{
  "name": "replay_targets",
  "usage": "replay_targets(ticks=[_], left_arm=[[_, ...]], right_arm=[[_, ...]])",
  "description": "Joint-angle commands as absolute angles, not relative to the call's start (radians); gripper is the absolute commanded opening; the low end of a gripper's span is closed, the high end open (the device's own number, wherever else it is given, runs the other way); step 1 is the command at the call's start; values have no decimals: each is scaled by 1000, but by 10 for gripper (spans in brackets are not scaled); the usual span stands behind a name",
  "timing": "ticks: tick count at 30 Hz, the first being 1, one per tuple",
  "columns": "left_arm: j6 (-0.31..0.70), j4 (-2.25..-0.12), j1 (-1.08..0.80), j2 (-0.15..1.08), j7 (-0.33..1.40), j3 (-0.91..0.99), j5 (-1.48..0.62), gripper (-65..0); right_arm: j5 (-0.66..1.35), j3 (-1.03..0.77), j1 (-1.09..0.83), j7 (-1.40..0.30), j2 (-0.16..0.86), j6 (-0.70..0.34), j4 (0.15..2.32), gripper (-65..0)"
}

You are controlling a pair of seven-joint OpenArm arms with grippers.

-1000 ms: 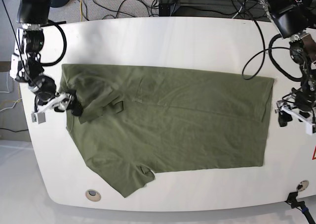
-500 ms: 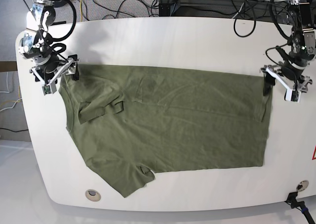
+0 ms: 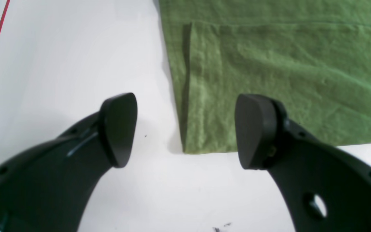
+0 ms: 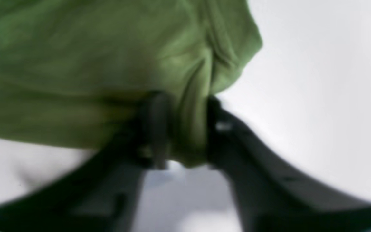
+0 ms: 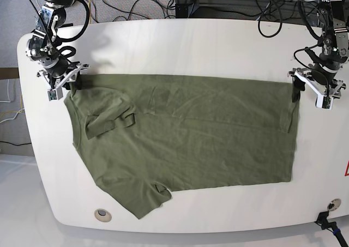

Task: Fold the T-shirt properly
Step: 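Pull the shirt further toward the robot, then release both grippers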

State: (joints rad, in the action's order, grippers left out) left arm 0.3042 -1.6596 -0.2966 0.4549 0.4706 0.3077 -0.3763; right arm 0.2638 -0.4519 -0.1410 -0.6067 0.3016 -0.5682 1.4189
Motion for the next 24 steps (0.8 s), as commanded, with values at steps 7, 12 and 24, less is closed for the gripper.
replay_targets(ticks=[7,12,24], left_arm=[[297,-1673,-283,469,484,318,-383,-208],[300,-1600,-260,449,493,312,-387,-205],[303,-1368,-134,441,490,194,-384,-209]], right_arm=[[251,-449,-150,-650,302,-575,1422,-650],[249,-447,-151,-650,289,-575,1425,-650],[249,-446,-151,-650,263,-575,1428,-650]])
